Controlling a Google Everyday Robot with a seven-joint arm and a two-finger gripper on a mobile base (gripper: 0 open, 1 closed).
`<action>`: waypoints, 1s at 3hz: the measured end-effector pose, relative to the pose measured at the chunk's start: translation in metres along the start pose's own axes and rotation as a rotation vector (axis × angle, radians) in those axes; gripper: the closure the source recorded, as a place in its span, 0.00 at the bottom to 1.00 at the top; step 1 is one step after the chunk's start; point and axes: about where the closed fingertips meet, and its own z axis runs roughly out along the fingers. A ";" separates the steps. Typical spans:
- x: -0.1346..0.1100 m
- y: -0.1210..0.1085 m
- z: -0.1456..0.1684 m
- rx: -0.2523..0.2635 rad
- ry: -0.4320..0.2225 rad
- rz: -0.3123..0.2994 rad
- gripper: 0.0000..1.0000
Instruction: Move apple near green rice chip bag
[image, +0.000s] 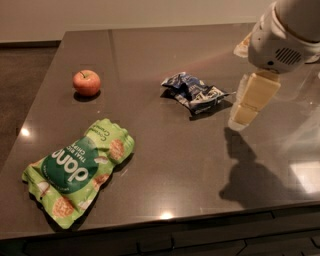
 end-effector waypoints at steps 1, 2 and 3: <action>-0.045 -0.017 0.025 -0.011 -0.076 -0.010 0.00; -0.093 -0.033 0.055 -0.031 -0.138 -0.016 0.00; -0.141 -0.050 0.087 -0.056 -0.190 -0.004 0.00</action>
Offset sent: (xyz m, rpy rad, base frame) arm 0.1060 0.1585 -0.0262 0.2099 0.0040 0.0937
